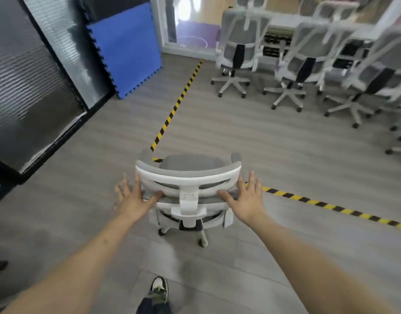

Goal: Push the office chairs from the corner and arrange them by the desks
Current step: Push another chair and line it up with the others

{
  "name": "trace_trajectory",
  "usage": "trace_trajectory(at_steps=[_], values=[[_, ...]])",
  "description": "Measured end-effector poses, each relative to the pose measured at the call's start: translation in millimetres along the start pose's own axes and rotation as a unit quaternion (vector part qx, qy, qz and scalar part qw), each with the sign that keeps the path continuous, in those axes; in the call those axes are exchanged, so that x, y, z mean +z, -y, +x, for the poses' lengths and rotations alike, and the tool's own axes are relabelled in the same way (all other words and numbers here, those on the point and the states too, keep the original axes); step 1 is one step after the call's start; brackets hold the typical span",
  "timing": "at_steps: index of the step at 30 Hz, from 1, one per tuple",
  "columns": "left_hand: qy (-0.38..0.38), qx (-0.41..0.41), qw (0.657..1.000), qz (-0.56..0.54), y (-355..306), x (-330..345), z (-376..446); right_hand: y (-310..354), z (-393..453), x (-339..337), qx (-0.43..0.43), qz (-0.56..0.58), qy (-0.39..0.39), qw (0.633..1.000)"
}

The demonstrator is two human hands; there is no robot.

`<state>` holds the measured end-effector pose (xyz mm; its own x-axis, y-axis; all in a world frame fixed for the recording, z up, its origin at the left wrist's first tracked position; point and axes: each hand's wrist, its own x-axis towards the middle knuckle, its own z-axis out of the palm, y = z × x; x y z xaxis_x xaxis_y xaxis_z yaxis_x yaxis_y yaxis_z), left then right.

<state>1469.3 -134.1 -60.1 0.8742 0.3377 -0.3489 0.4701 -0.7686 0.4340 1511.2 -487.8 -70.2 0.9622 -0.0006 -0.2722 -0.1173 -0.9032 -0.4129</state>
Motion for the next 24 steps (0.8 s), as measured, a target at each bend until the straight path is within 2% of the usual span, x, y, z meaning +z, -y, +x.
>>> trace_trajectory(at_steps=[10,17,24], values=[[0.078,0.171,0.981,0.045,-152,84,-33,-159,-98,-32,0.16,0.07,-0.114,0.978],[0.145,0.222,0.96,0.087,-248,143,-36,-237,-140,-64,0.221,0.1,-0.134,0.961],[0.167,0.255,0.946,0.111,-355,188,-42,-319,-120,-108,0.263,0.087,-0.156,0.948]])
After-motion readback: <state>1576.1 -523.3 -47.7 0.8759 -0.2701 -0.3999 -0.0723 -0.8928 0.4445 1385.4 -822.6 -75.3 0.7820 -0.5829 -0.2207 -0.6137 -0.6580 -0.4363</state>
